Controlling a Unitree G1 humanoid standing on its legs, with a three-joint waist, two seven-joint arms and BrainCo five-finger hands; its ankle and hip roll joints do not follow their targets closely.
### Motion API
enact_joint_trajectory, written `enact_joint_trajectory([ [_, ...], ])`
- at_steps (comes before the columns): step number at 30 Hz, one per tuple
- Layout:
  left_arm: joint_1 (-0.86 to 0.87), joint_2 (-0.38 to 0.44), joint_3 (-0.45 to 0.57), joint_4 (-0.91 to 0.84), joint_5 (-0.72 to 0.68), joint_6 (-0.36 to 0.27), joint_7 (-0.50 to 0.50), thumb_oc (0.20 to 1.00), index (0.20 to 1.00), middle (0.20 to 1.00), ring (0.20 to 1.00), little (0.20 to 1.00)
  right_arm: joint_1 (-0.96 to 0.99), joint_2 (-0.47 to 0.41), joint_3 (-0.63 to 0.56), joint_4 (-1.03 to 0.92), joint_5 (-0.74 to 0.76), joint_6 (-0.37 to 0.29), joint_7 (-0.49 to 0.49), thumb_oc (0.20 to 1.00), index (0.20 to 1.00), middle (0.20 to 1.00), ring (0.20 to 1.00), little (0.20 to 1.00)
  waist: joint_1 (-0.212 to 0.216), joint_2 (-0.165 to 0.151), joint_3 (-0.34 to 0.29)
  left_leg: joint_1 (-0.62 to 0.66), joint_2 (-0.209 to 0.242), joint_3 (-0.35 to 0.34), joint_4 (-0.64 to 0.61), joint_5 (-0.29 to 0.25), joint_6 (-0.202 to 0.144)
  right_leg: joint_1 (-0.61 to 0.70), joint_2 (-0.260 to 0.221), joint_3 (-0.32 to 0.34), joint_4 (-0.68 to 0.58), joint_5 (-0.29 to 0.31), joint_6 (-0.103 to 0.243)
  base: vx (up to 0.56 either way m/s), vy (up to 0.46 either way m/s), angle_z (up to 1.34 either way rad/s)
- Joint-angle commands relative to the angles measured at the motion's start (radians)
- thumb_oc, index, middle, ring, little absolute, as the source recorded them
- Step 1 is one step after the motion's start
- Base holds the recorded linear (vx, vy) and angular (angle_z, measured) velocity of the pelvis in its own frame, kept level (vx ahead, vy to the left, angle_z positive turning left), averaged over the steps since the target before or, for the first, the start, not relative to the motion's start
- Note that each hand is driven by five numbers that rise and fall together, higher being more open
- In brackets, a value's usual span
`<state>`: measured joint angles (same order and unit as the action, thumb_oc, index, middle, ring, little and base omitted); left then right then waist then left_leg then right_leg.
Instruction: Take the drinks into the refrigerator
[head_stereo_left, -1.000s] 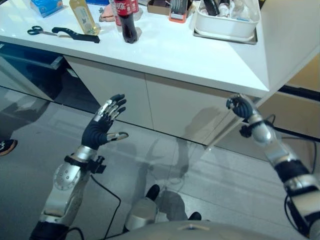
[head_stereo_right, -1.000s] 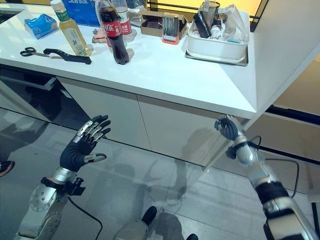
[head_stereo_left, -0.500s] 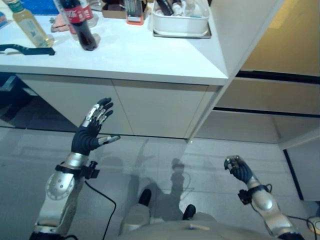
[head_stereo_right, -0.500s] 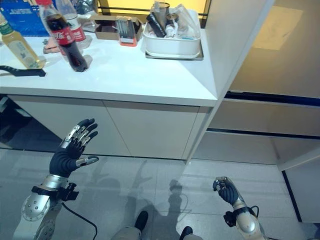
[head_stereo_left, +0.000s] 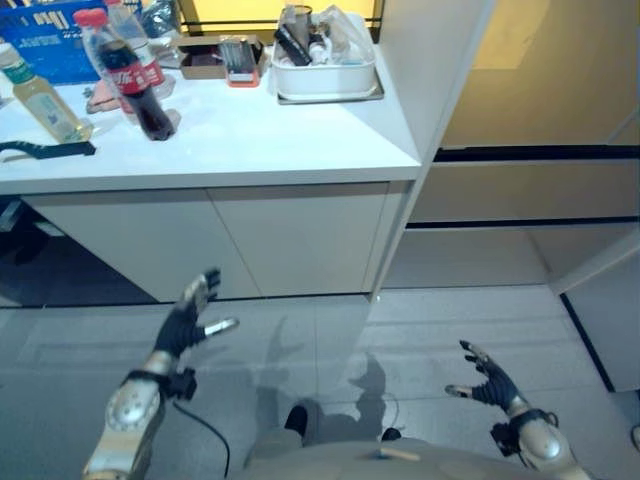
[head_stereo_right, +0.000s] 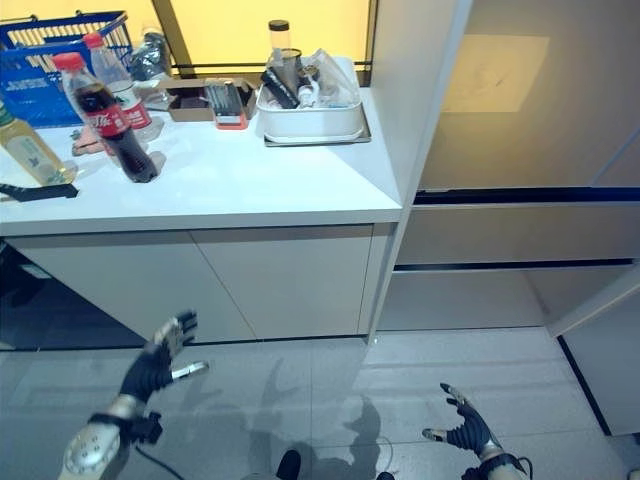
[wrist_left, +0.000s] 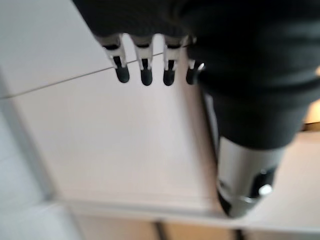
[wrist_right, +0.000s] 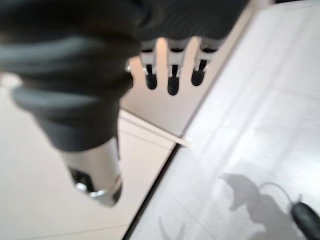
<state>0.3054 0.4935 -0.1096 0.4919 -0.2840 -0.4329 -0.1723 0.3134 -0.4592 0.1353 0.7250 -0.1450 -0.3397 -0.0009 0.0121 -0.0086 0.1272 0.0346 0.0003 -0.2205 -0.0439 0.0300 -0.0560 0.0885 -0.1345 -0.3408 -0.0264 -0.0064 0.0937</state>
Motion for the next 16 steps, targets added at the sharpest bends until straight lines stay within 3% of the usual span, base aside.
enact_joint_trajectory([
  [1,-0.04,-0.008,-0.002,0.068,0.126,-0.05,0.032,1.0,1.0,1.0,1.0,1.0,-0.015,-0.01,0.028,0.028,0.002,-0.026,-0.013,1.0,1.0,1.0,1.0,1.0,-0.003,-0.021,0.007,0.007,-0.051,0.027,0.027,-0.079,0.057,-0.028,0.0,-0.013,0.087,-0.052,0.004,-0.03,0.023,-0.19],
  [2,-0.056,-0.027,-0.007,0.143,0.149,-0.045,0.041,1.0,1.0,1.0,1.0,1.0,-0.02,0.003,0.028,0.065,0.009,-0.026,-0.012,1.0,1.0,1.0,1.0,1.0,-0.004,-0.022,0.003,0.004,-0.054,0.029,0.026,-0.074,0.059,-0.03,-0.001,-0.012,0.08,-0.045,0.006,-0.03,0.019,-0.09],
  [3,-0.103,-0.088,0.009,0.364,0.207,-0.006,0.077,1.0,1.0,1.0,1.0,1.0,-0.037,0.048,0.014,0.178,0.051,-0.007,-0.009,1.0,1.0,1.0,1.0,1.0,-0.007,-0.025,-0.007,0.014,-0.053,0.04,0.016,-0.075,0.059,-0.023,0.003,-0.001,0.069,-0.043,0.005,-0.04,0.024,-0.21],
  [4,-0.127,-0.119,0.03,0.474,0.225,0.019,0.096,1.0,1.0,1.0,1.0,1.0,-0.051,0.078,0.006,0.258,0.079,0.007,-0.005,1.0,1.0,1.0,1.0,1.0,-0.007,-0.026,-0.012,0.016,-0.053,0.043,0.013,-0.073,0.06,-0.02,0.004,0.0,0.064,-0.04,0.004,-0.02,0.018,-0.23],
  [8,-0.18,-0.17,0.086,0.691,0.285,0.071,0.147,1.0,1.0,1.0,1.0,1.0,-0.097,0.139,-0.032,0.407,0.132,0.052,-0.02,1.0,1.0,1.0,1.0,1.0,-0.017,-0.031,-0.032,0.025,-0.055,0.056,0.002,-0.071,0.064,-0.016,0.004,0.012,0.049,-0.03,0.006,0.0,0.027,-0.1],
  [9,-0.196,-0.193,0.102,0.752,0.318,0.117,0.157,1.0,1.0,1.0,1.0,1.0,-0.117,0.179,-0.054,0.516,0.155,0.089,-0.024,1.0,1.0,1.0,1.0,1.0,-0.02,-0.029,-0.043,0.036,-0.055,0.067,-0.006,-0.073,0.067,-0.011,0.006,0.023,0.043,-0.026,0.005,0.02,0.032,-0.07],
  [10,-0.197,-0.193,0.102,0.753,0.318,0.117,0.157,1.0,1.0,1.0,1.0,1.0,-0.118,0.179,-0.054,0.517,0.155,0.089,-0.025,1.0,1.0,1.0,1.0,1.0,-0.019,-0.029,-0.042,0.037,-0.054,0.068,-0.006,-0.073,0.067,-0.01,0.006,0.024,0.042,-0.026,0.005,0.03,0.03,-0.19],
  [13,-0.223,-0.224,0.12,0.856,0.277,0.2,0.106,1.0,1.0,1.0,1.0,1.0,-0.161,0.209,-0.093,0.625,0.231,0.147,0.004,1.0,1.0,1.0,1.0,1.0,-0.028,-0.024,-0.061,0.056,-0.052,0.081,-0.015,-0.077,0.071,0.001,0.007,0.038,0.039,-0.023,0.003,0.05,0.028,-0.16],
  [16,-0.239,-0.236,0.092,0.855,0.273,0.213,0.091,1.0,1.0,1.0,1.0,1.0,-0.19,0.203,-0.091,0.619,0.247,0.159,0.002,1.0,1.0,1.0,1.0,1.0,-0.036,-0.022,-0.068,0.065,-0.048,0.092,-0.02,-0.078,0.071,0.002,0.009,0.05,0.04,-0.022,0.003,0.02,0.022,-0.1],
])
